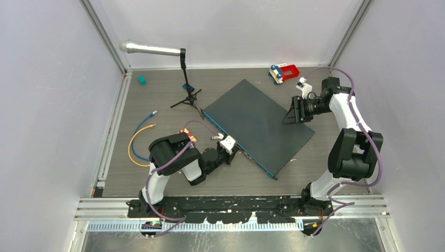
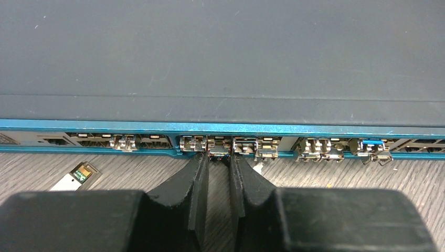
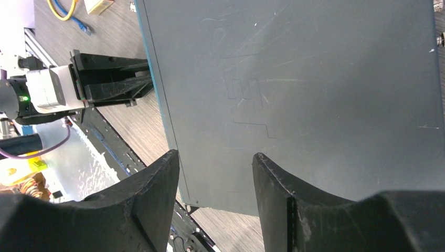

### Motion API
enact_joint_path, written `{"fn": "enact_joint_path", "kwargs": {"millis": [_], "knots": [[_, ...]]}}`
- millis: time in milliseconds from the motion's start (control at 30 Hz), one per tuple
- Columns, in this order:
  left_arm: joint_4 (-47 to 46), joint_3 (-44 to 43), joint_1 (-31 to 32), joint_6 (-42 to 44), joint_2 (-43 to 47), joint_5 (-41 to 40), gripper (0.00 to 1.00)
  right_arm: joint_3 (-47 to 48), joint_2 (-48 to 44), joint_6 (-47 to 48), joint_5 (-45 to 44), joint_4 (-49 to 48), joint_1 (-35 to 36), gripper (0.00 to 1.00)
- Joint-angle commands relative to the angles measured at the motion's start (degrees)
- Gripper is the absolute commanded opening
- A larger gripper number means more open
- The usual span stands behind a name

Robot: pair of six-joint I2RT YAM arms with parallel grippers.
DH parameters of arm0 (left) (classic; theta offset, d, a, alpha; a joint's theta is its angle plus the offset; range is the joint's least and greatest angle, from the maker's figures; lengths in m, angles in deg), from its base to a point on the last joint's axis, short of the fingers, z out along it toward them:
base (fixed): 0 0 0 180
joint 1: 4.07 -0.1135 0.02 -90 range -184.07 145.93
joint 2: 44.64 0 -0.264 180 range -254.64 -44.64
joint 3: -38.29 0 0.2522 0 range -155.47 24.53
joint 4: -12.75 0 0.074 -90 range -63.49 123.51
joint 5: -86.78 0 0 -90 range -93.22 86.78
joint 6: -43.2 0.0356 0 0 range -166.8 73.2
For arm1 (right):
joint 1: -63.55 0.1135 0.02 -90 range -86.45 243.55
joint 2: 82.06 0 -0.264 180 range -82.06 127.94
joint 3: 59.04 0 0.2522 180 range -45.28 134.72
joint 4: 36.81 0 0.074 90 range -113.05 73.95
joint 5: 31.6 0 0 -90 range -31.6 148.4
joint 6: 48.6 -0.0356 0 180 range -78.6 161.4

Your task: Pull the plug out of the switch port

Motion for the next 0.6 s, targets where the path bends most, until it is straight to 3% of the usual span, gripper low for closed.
{"fn": "enact_joint_path", "kwargs": {"millis": [0,100,233,567], "knots": [[-0.29,-3.09,-2.03,0.48,-1.35,1.28,0.19,1.6,0.16,1.27,-0.16,0.65,0.5,0.58],[-0.29,-3.75,-2.22,1.13,-0.82,2.93,0.14,1.7,0.5,1.32,-0.42,0.86,0.68,0.58],[-0.31,-4.91,-2.22,0.7,-1.49,4.03,0.0,1.75,0.69,1.43,-0.61,1.14,0.89,0.58],[0.94,-2.06,-2.04,3.63,-0.46,2.82,0.0,1.86,0.73,1.51,-0.7,1.26,1.07,0.58]]}}
